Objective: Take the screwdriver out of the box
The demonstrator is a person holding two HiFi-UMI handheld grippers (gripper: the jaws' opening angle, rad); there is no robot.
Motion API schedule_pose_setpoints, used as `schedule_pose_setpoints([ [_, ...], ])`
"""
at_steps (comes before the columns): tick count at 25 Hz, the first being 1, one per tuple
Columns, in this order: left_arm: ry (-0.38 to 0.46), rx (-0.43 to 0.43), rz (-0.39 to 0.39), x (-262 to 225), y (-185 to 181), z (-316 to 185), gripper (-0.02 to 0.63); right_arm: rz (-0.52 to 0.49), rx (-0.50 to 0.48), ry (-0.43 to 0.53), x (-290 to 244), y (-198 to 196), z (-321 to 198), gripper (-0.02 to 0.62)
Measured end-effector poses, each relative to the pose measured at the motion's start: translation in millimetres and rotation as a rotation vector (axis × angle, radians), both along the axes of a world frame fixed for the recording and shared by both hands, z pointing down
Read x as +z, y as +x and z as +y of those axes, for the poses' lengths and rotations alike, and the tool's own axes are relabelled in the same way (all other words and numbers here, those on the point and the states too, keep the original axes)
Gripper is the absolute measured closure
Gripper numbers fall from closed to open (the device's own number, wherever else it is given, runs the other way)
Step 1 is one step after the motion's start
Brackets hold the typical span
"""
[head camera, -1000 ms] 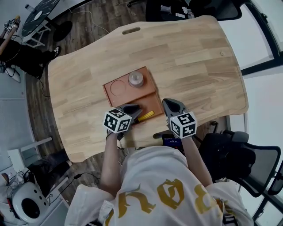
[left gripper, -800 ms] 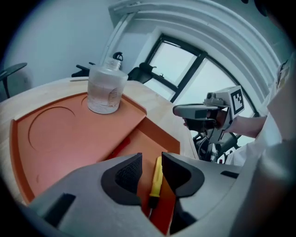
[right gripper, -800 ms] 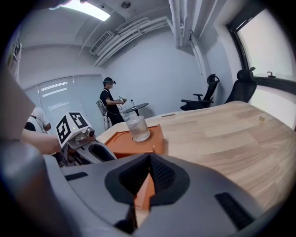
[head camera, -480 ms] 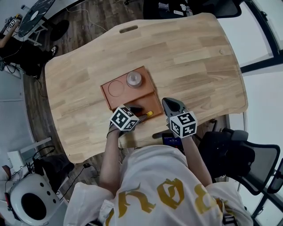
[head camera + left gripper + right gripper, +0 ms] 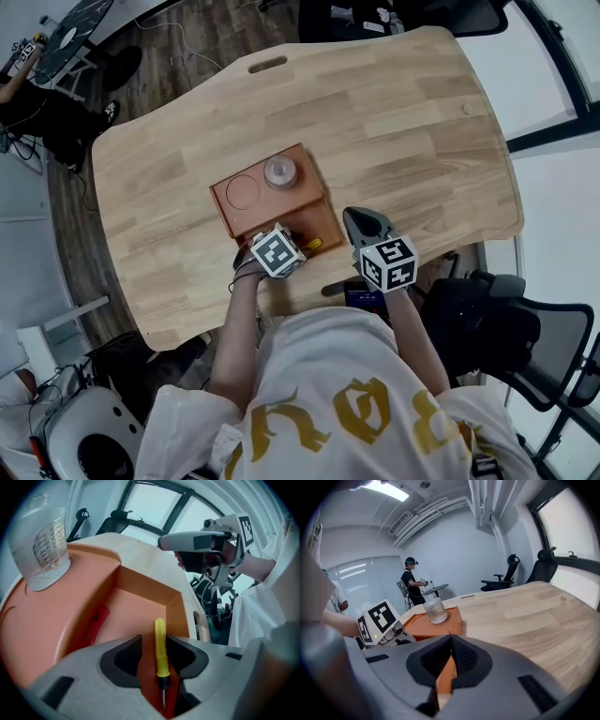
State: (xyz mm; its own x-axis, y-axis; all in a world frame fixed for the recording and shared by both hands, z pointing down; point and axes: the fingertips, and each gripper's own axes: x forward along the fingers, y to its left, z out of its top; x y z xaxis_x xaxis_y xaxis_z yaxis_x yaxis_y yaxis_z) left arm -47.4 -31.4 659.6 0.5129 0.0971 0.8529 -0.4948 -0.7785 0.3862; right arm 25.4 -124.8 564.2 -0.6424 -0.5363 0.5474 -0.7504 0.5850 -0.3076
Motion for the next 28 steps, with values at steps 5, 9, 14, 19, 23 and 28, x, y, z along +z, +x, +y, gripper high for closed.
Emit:
schedule_pose_setpoints([
  [5,0.04,0.005,-0.029,1.3,3.8,-5.1,0.46,-0.003,0.013,0.003,-4.8,4.1,-6.7,0.584],
  [9,0.07,0.013,-0.078,4.6,2.9,-3.9,0.46,-0.003,0.006,0.014,-10.4,1.4,-7.4,0.584],
  [14,0.146,-0.012,-0.157,7.1,2.3,-8.4,0.491,-0.012,-0.012,0.016,-15.4,-3.0,-2.9,0.584],
  [19,0.16,-0.11,-0.138,6.7,1.0,-11.4,0.508,-0.016,-0.029,0.012,-15.5,-7.9,3.8,0.584],
  [23,0.171,-0.179,-0.123,7.0,-1.9,-13.6,0.52,-0.006,-0.034,0.013,-13.4,-9.9,7.3,0.584],
  [28,0.15,-0.212,-0.102,6.7,-1.3,-13.8,0.525,-0.001,-0.038,0.01,-10.5,-10.4,12.0,0.584],
])
